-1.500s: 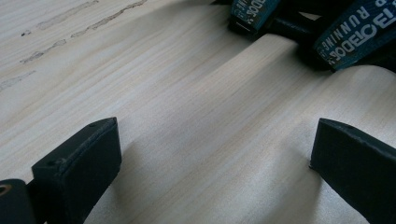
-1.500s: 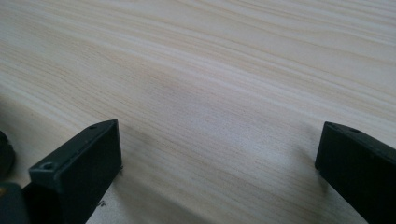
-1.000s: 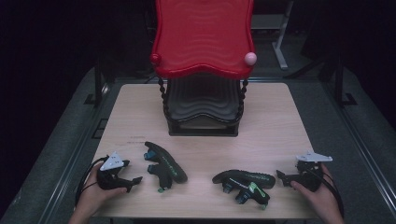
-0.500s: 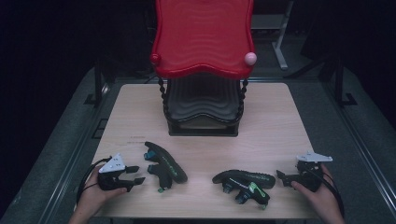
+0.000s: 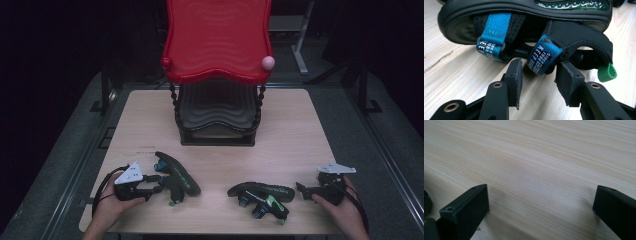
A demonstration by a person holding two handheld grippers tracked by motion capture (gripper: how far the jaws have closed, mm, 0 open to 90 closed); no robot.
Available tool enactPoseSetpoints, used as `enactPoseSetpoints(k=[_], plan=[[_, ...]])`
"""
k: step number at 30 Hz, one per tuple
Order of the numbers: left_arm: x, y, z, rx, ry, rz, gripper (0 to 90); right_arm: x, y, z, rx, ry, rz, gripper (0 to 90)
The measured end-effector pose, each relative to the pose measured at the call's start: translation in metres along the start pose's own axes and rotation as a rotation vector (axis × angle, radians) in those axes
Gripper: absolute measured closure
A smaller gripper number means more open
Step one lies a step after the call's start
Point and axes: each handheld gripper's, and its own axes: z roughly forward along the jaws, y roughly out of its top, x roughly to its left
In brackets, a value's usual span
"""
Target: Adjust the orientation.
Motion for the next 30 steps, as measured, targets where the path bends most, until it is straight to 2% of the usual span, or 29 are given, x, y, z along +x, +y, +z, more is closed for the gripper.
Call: enactPoseSetpoints(k=[2, 5, 10, 15, 18, 22, 26, 30], plan=[[0.0, 0.001, 0.002, -0.002, -0.01, 0.01, 60.1, 0.0, 0.0, 0.0, 0.0, 0.0, 0.0, 0.0], [-0.001, 0.004, 0.002, -0.007, 0.005, 0.027, 65.9, 0.0, 0.0, 0.0, 0.0, 0.0, 0.0, 0.0], [-0.001, 0.012, 0.002, -0.028, 0.008, 0.026, 68.3, 0.0, 0.0, 0.0, 0.0, 0.0, 0.0, 0.0], [0.0, 0.024, 0.003, -0.065, 0.005, 0.005, 69.4, 0.0, 0.0, 0.0, 0.0, 0.0, 0.0, 0.0], [0.002, 0.032, 0.004, -0.085, -0.002, -0.024, 70.5, 0.0, 0.0, 0.0, 0.0, 0.0, 0.0, 0.0], [0.003, 0.043, 0.005, -0.098, 0.008, -0.029, 71.6, 0.0, 0.0, 0.0, 0.0, 0.0, 0.0, 0.0], [0.004, 0.045, -0.003, -0.111, 0.018, -0.034, 72.7, 0.0, 0.0, 0.0, 0.0, 0.0, 0.0, 0.0], [0.005, 0.039, -0.02, -0.119, 0.025, -0.045, 73.8, 0.0, 0.0, 0.0, 0.0, 0.0, 0.001, 0.0]])
